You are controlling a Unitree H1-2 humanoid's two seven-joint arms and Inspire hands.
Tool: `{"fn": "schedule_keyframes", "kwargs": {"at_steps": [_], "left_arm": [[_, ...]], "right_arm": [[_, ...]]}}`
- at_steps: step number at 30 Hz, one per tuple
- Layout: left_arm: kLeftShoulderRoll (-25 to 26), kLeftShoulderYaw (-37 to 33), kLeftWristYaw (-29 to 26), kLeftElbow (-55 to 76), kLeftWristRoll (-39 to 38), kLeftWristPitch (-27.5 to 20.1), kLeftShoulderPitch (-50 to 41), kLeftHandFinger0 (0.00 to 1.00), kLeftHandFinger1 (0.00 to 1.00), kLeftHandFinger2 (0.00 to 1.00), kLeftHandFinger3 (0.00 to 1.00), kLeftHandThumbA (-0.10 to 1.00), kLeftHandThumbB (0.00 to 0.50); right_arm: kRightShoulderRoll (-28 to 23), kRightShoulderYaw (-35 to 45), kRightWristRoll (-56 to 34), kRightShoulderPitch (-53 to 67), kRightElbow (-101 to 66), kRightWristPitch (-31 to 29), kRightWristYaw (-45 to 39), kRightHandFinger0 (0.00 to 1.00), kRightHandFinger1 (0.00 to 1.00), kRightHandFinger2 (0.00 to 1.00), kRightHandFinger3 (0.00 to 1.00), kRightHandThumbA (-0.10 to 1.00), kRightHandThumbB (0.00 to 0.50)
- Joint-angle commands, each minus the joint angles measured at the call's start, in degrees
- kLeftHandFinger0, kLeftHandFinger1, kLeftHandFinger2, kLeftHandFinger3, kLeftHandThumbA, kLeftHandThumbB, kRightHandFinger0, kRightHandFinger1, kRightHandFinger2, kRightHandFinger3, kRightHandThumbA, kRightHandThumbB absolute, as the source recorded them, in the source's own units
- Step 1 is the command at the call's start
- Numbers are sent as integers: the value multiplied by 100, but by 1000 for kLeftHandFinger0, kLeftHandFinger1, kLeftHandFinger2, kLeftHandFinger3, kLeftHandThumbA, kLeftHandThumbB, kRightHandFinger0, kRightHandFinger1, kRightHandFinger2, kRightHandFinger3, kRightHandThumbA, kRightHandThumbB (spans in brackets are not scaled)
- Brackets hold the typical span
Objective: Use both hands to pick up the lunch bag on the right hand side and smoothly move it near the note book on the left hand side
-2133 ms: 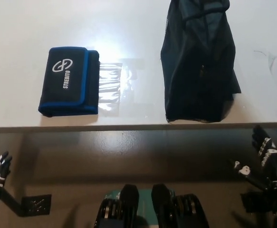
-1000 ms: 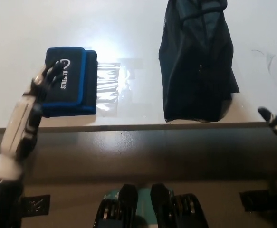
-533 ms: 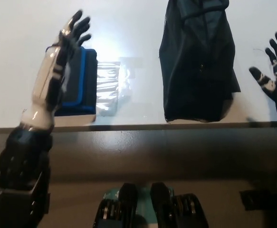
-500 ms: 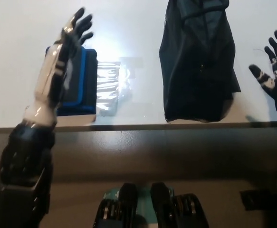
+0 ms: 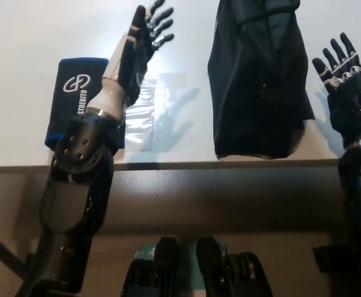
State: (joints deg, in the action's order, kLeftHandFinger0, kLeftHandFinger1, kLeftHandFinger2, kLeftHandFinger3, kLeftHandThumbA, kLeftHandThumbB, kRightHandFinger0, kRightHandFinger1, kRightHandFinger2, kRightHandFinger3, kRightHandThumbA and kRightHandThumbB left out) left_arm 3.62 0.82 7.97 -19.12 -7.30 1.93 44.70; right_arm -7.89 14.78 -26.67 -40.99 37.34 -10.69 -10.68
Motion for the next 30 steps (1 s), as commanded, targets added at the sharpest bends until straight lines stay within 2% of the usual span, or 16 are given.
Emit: {"fn": "schedule_keyframes", "kwargs": {"at_steps": [1,6,10,12,16,19,23,30], "left_arm": [[-16,-49,325,-485,-210,276,543,1000,1000,1000,1000,1000,422],[-60,-41,514,-1261,-278,197,847,1000,1000,1000,1000,1000,431],[-84,-51,604,-1674,-255,132,995,1000,1000,1000,1000,1000,450],[-106,-106,589,-1923,-141,11,1080,1000,1000,1000,1000,1000,439],[-121,-186,685,-2362,-64,-123,1250,1000,1000,1000,1000,1000,436],[-142,-237,656,-2727,27,-368,1385,1000,1000,1000,1000,1000,415],[-198,-331,712,-2917,63,-297,1450,1000,1000,1000,1000,1000,441],[-322,-295,804,-2947,-23,-428,1422,1000,1000,1000,1000,1000,456]], "right_arm": [[69,184,-495,-564,288,-123,-584,1000,1000,1000,1000,1000,282],[90,140,-490,-749,597,-16,-798,1000,1000,1000,1000,1000,343],[122,165,-519,-820,770,-56,-906,1000,1000,1000,1000,1000,349],[134,164,-533,-811,794,-38,-947,1000,1000,1000,1000,1000,364],[180,194,-568,-785,718,-25,-936,1000,1000,1000,1000,1000,354],[238,214,-577,-782,657,-21,-933,1000,1000,1000,1000,1000,344],[364,174,-546,-823,670,-44,-951,1000,1000,1000,1000,1000,340],[671,45,-446,-987,825,-27,-987,1000,1000,1000,1000,1000,343]]}}
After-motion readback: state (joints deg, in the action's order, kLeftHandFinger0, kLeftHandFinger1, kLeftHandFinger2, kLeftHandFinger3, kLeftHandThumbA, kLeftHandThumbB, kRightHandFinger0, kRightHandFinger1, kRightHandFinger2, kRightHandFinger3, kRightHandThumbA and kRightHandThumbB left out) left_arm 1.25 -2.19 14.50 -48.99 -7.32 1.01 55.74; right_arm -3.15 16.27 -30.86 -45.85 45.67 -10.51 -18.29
